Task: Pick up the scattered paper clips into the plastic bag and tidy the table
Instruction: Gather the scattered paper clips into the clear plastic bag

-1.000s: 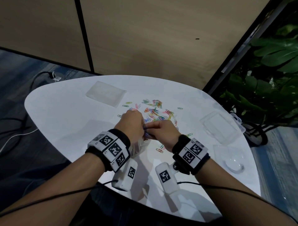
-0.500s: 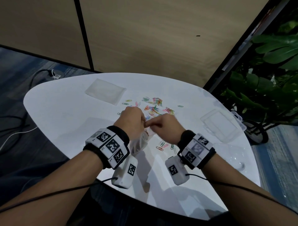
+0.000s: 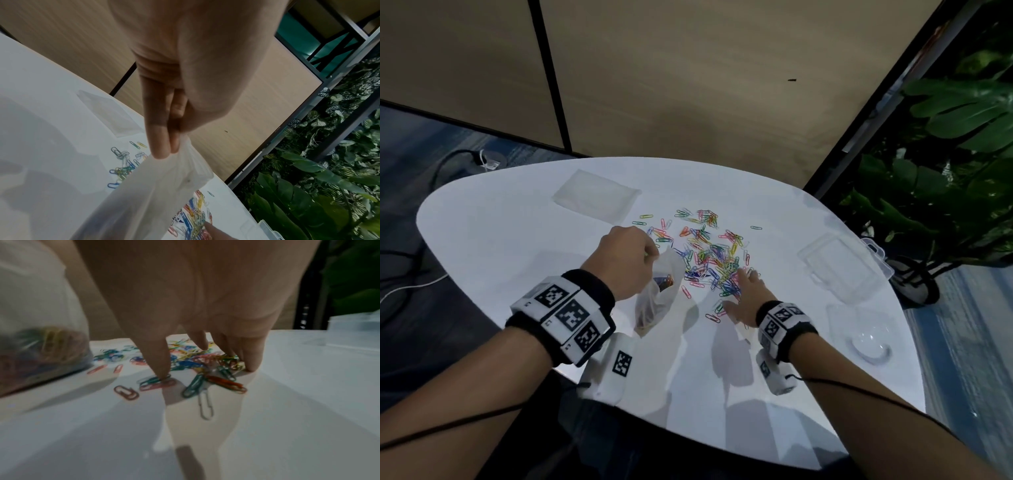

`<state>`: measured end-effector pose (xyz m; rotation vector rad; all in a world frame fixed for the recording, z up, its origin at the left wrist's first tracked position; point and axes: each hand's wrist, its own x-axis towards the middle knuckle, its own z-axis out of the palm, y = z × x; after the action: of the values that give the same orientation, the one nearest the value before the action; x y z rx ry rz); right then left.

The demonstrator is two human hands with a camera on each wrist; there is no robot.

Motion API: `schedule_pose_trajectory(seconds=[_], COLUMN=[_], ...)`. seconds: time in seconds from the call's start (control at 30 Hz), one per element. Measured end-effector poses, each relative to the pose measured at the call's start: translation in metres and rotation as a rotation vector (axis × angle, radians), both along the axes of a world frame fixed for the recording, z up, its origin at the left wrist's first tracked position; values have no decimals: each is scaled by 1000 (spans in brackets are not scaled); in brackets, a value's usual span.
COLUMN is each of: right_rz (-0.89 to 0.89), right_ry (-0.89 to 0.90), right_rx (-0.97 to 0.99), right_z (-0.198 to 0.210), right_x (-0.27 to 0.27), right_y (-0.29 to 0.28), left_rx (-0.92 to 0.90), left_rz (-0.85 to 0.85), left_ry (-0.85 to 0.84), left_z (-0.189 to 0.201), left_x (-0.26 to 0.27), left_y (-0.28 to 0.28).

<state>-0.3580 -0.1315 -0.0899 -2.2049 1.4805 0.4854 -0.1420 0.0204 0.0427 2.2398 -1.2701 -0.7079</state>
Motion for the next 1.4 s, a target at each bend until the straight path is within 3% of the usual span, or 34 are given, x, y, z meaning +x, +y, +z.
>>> schedule_pose_trajectory(seconds=[0.27,0.33,0.4,0.5,0.63,0.7,0.77,0.87,0.97,1.1,1.33,1.4], right_rz=[320,282,96,-294,-773,-785,-681,-597,-552,-474,-148,-94], right_ry=[9,-27,-148,-360,-879,-1086,-1141,-1160,-1112,-904,-611,-589], right_rx=[-343,-356,-312,-157,336,534,674,789,777,555,123,111], right_z=[7,12,17,24,48,69,90,106,105,95,97,98], right_x=[26,24,18,0,-11,-4,6,23,39,54,64,65], right_y=[6,2,-5,-26,-30,-21,-5,18,38,47,57,62], left_rx=[30,40,45,44,54,61,64,57,39,22,10,8], left_rz=[-21,-32,-39,-32,-26,-28,-34,-44,-54,-73,-130,-129], left_ry=[-13,-13,-10,-20,-36,-33,-26,-32,-46,-77,-90,-81], left_z=[5,5,5,5,7,8,9,8,6,5,4,4], left_x=[-1,-3,-4,-7,-12,-15,-19,-25,-32,-40,-44,-42], left_y=[2,1,0,-3,-6,-7,-9,-12,-14,-16,-17,-17])
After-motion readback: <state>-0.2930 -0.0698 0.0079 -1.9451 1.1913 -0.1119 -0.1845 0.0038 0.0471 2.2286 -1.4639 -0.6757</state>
